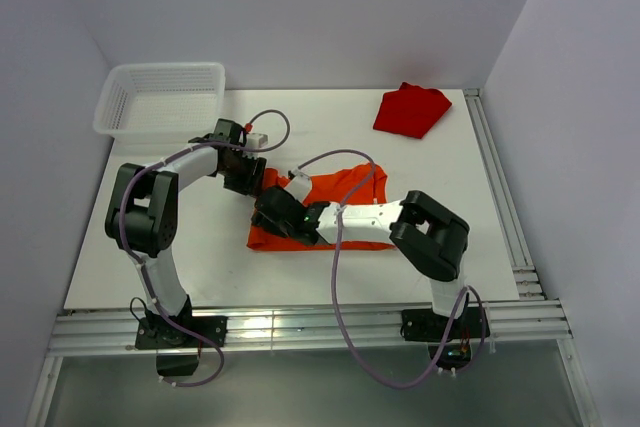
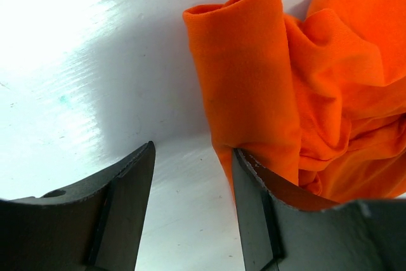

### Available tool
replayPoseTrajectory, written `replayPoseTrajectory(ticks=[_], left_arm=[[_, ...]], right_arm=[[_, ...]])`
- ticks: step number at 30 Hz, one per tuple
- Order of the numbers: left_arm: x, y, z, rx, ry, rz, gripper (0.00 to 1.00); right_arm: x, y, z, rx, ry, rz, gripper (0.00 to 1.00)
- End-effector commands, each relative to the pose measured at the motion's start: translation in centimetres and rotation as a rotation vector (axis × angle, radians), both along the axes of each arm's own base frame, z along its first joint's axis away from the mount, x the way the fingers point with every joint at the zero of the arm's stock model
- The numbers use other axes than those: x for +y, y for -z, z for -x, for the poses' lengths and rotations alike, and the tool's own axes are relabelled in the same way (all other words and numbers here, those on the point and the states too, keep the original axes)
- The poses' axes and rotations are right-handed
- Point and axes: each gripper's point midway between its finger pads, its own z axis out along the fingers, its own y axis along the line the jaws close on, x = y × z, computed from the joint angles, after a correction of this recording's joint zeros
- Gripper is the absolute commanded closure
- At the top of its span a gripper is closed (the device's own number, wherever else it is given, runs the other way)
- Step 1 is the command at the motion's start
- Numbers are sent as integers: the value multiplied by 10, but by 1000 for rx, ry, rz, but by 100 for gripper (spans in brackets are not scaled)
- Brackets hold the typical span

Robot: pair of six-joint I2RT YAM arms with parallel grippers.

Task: Roll the t-shirts
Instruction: Roll the tshirt

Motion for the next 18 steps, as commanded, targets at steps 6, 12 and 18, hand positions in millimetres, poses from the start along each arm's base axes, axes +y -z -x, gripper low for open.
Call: replayPoseTrajectory(ticks=[6,12,18], left_arm=[[1,-11,-2,-37,-16,-8,43],[-1,-11,-2,-37,-14,-3,43],[-1,-11,-2,-35,-11,0,43]], right_arm=[[-9,-11,-17,-59,19,259,49],[8,-10,-28,-62,8,320,49],[5,17,-23,-13,-1,391,50]])
